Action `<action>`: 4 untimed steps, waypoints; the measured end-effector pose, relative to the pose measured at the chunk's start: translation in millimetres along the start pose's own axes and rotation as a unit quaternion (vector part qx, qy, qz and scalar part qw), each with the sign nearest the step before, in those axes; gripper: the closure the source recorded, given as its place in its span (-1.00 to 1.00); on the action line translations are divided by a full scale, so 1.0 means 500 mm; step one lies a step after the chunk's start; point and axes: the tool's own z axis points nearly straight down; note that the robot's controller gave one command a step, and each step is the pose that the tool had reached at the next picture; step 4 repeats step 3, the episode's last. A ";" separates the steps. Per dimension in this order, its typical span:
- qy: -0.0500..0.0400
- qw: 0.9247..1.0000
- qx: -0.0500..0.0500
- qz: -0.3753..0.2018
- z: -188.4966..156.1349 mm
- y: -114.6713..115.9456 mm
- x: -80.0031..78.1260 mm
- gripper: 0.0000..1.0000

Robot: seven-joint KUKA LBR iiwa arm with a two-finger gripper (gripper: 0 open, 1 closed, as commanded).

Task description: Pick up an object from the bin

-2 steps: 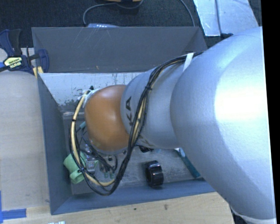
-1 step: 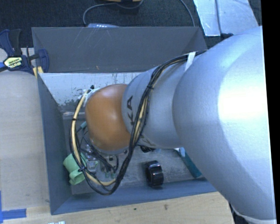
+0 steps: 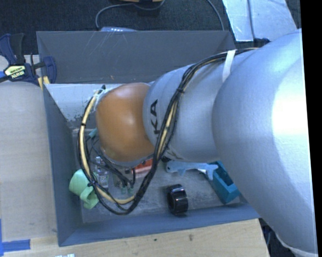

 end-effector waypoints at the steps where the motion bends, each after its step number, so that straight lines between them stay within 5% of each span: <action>1: 0.005 1.000 0.003 -0.012 0.021 -0.013 0.000 1.00; 2: 0.005 1.000 0.003 -0.013 -0.077 -0.009 0.003 1.00; 3: 0.003 1.000 0.003 -0.007 -0.405 -0.023 -0.007 1.00; 4: 0.003 1.000 0.003 -0.007 -0.405 -0.023 -0.007 1.00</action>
Offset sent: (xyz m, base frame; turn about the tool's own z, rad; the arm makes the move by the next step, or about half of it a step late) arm -0.0032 0.0000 0.0922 -0.0284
